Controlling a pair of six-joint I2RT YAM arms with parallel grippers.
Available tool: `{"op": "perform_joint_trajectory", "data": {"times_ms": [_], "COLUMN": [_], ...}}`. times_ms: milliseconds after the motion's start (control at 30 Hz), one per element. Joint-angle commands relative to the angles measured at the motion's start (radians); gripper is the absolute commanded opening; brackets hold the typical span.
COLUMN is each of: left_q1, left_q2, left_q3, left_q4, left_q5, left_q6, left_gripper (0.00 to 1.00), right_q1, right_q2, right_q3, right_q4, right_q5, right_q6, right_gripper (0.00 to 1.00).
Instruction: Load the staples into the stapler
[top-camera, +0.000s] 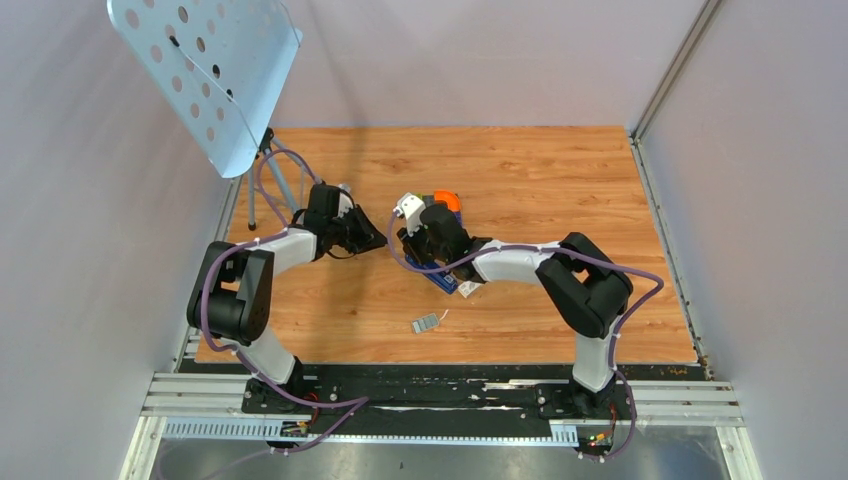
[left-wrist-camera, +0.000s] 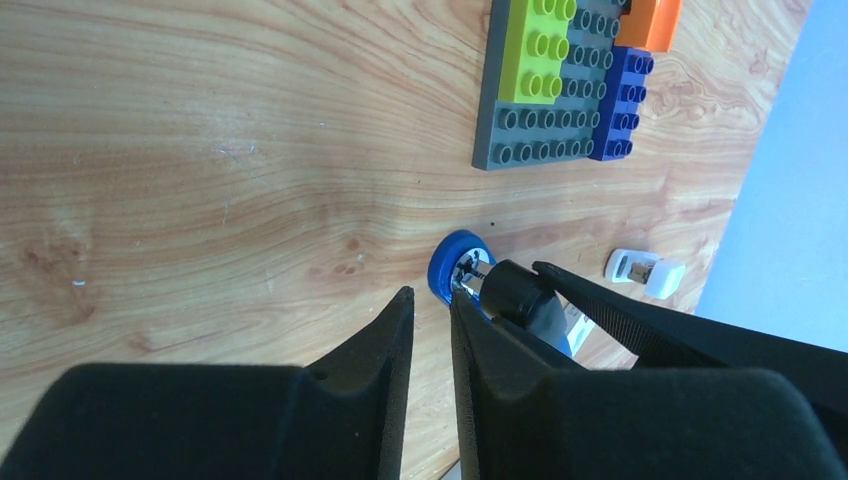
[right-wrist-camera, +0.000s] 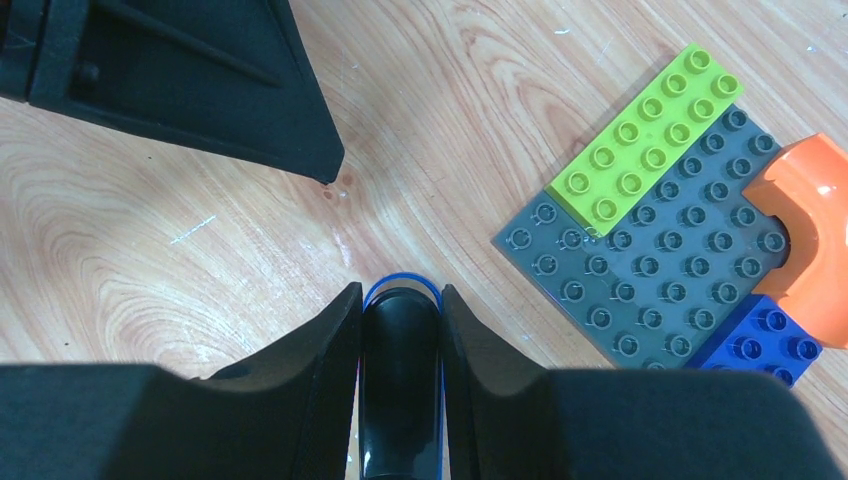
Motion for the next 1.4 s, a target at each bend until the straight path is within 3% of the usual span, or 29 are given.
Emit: {"op": "perform_joint_trajectory", "data": {"times_ms": [0, 100, 233, 467, 633, 900, 1133, 1367], "left_q1": [0.013, 0.010, -0.009, -0.050, -0.088, -0.126, -0.143, -0.142], "left_q2": [-0.029, -0.030, -0.034, -0.012, 0.024, 0.072, 0.119, 0.085], "left_q3": [0.000, -0.003, -0.011, -0.005, 0.008, -0.018, -0.071, -0.041], "left_q4": [0.017, 0.025, 0.056, 0.100, 0.141, 0.180, 0.161, 0.090], "left_q5": [-0.002, 0.006, 0.021, 0.041, 0.066, 0.061, -0.006, -0.036], "left_q6": [0.055, 0.084, 0.106, 0.122, 0.123, 0.126, 0.149, 0.163], "left_gripper": [0.24, 0.29, 0.36, 0.43, 0.45, 0.45, 0.29, 0.27], "right_q1": [-0.011, -0.016, -0.030, -0.059, -0.066, -0.067, -0.066, -0.067], "right_q2": [0.015, -0.036, -0.098, -0.146, -0.133, -0.026, 0.045, 0.007], "right_q3": [0.021, 0.035, 0.053, 0.042, 0.048, 0.082, 0.046, 0.067], "right_q4": [-0.124, -0.160, -0.210, -0.262, -0.276, -0.303, -0.278, -0.310], "right_q5": [-0.038, -0.016, -0.016, -0.037, -0.044, -0.054, -0.067, -0.045], "right_q6": [0.012, 0.031, 0.060, 0.085, 0.085, 0.106, 0.148, 0.133], "right_gripper": [0.21, 0.42, 0.51, 0.45, 0.33, 0.31, 0.28, 0.27]}}
